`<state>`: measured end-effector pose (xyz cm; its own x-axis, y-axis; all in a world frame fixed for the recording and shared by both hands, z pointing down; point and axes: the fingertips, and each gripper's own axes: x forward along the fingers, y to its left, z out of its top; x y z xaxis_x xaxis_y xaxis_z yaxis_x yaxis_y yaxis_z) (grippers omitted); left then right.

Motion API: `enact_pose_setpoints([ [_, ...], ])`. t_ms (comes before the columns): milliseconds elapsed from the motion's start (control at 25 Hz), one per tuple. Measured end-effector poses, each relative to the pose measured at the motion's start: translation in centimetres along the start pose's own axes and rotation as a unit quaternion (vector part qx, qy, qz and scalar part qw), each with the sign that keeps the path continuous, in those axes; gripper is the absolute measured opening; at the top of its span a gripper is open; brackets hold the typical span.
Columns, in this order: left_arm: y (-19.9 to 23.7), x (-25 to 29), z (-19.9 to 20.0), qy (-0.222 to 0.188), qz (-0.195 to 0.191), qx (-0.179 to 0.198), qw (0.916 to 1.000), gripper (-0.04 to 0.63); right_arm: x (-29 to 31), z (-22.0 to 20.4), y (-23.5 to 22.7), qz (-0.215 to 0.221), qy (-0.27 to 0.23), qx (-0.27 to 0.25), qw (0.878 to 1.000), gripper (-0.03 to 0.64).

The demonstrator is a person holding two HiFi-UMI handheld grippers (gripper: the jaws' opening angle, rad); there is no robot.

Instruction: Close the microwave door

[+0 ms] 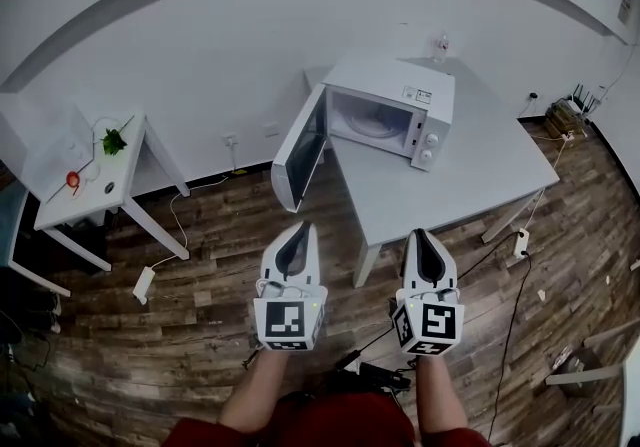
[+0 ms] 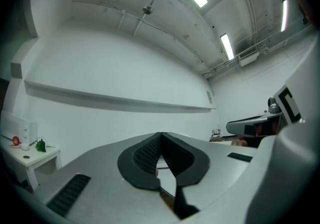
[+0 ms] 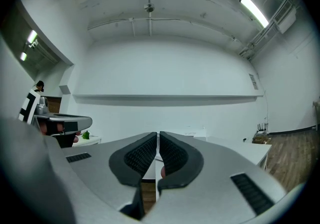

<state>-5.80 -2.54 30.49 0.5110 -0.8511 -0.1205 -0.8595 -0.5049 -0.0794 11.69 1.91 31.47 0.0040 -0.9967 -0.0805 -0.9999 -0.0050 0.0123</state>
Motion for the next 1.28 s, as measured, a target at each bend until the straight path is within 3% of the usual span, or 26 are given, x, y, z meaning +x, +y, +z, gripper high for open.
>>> enact_pose_setpoints([
  [400, -0.7, 4.0, -0.8, 0.002, 0.022, 0.013, 0.9997, 0.026, 4.4, -1.1, -2.5, 0.031, 0.0, 0.014, 0.999, 0.038],
  [880, 3.5, 9.3, -2.8, -0.004, 0.012, 0.011, 0.9999, 0.026, 11.7, -2.8, -0.8, 0.035, 0.005, 0.011, 0.999, 0.038],
  [1280, 8.1, 12.8, -5.1, -0.013, 0.006, -0.011, 0.9998, 0.028, 18.5, -5.6, 1.7, 0.049, 0.035, 0.014, 0.998, 0.038],
])
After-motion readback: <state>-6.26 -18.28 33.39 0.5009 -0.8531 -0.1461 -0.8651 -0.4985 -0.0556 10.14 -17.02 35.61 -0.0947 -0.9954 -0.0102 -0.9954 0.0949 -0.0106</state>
